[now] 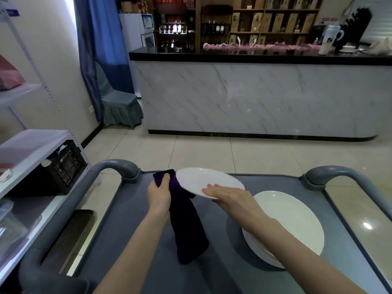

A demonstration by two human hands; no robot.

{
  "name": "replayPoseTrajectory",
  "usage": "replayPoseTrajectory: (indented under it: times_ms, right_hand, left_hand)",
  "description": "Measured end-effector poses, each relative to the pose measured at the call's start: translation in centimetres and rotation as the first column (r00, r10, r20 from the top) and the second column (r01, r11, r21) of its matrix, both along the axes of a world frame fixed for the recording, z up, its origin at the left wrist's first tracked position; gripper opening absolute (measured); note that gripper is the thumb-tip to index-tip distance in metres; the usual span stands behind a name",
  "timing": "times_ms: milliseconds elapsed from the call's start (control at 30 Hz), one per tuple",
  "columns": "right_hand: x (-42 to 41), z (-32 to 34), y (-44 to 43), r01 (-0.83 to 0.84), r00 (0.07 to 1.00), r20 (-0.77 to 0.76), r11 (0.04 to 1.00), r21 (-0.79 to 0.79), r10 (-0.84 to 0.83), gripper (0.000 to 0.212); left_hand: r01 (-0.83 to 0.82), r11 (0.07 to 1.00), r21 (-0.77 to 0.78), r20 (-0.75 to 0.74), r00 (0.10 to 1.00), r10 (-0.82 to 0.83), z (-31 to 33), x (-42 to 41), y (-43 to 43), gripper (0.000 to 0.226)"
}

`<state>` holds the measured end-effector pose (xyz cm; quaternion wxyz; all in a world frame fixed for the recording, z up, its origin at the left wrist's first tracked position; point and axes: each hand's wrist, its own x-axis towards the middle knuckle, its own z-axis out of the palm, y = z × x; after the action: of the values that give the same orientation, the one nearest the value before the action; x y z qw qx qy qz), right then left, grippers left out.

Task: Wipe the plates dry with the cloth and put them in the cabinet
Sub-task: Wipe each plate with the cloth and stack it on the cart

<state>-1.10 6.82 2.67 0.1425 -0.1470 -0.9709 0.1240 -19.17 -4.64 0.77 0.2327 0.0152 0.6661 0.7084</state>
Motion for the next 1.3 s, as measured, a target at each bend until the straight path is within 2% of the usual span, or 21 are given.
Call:
replayPoseTrajectory:
  times_ms: [67,167,233,300,400,467,567,633,700,767,933,1067,1167,1300]
  right_hand:
    - [0.0,0.2,-0.2,0.111,0.992,-0.043,0.973,-0.202,-0.122,0.036]
    - [0.0,0.7,-0.8,0.162,0.949,-0.14,0.821,-0.548,-0.281,0.026]
    - [-0.1,0.7,-1.4,0.121,0.921,-0.19,0.713,-0.691,-0.341,0.018]
    - [-0.2,0.5,-2.0,0.078,0.898,-0.212,0.614,-0.785,-0.385,0.01]
    - [0.0,0.2,-2.5,-0.007,0.851,-0.224,0.416,-0.909,-0.475,0.015]
    - [0.1,0.5,-2.5,-0.048,0.813,-0.192,0.266,-0.963,-0.549,0.017]
    - [0.0,0.8,-1.9,-0.085,0.734,-0.149,0.128,-0.988,-0.662,0.02]
    - [0.1,0.8,-1.5,-0.137,0.703,-0.142,0.064,-0.989,-0.696,0.024]
    - [0.5,0.7,-1.4,-0.177,0.712,-0.148,0.029,-0.984,-0.686,0.027]
    - [1.0,0.5,-1.6,-0.192,0.723,-0.151,0.013,-0.981,-0.674,0.027]
    - [1.8,-0.1,-1.7,-0.147,0.713,-0.127,0.03,-0.989,-0.689,0.019]
    - [2.2,0.5,-0.7,-0.222,0.662,-0.15,-0.001,-0.975,-0.734,0.022]
    - [2.0,0.9,0.0,-0.237,0.635,-0.163,0.011,-0.971,-0.755,0.024]
    - [1.2,0.8,-0.3,-0.201,0.664,-0.158,0.029,-0.979,-0.731,0.025]
  left_hand:
    - [-0.076,0.997,0.018,-0.016,0.997,0.076,0.1,0.1,0.3,0.017]
    - [-0.094,0.995,0.036,-0.108,0.989,0.097,0.4,1.4,1.4,0.021]
    - [-0.001,0.998,0.06,-0.175,0.985,0.011,0.4,2.9,2.2,0.022]
    - [0.184,0.982,0.039,-0.237,0.956,-0.169,0.0,4.6,2.7,0.03]
    - [0.407,0.909,-0.092,-0.392,0.824,-0.409,-0.8,6.2,2.7,0.046]
    - [0.493,0.85,-0.187,-0.517,0.686,-0.512,-1.0,6.9,2.2,0.05]
    - [0.509,0.769,-0.387,-0.626,0.467,-0.624,-1.3,8.1,1.3,0.051]
    - [0.517,0.742,-0.427,-0.667,0.373,-0.644,-1.7,8.8,0.8,0.052]
    - [0.526,0.721,-0.452,-0.687,0.31,-0.657,-1.7,8.8,0.8,0.052]
    - [0.523,0.702,-0.484,-0.674,0.289,-0.68,-1.3,8.2,1.4,0.05]
    - [0.523,0.679,-0.516,-0.582,0.367,-0.725,-1.4,5.5,3.0,0.054]
    - [0.544,0.681,-0.49,-0.593,0.365,-0.718,-2.9,5.3,2.1,0.054]
    - [0.554,0.684,-0.475,-0.612,0.351,-0.709,-3.7,7.1,1.2,0.054]
    - [0.534,0.681,-0.501,-0.64,0.301,-0.707,-3.0,9.5,1.8,0.052]
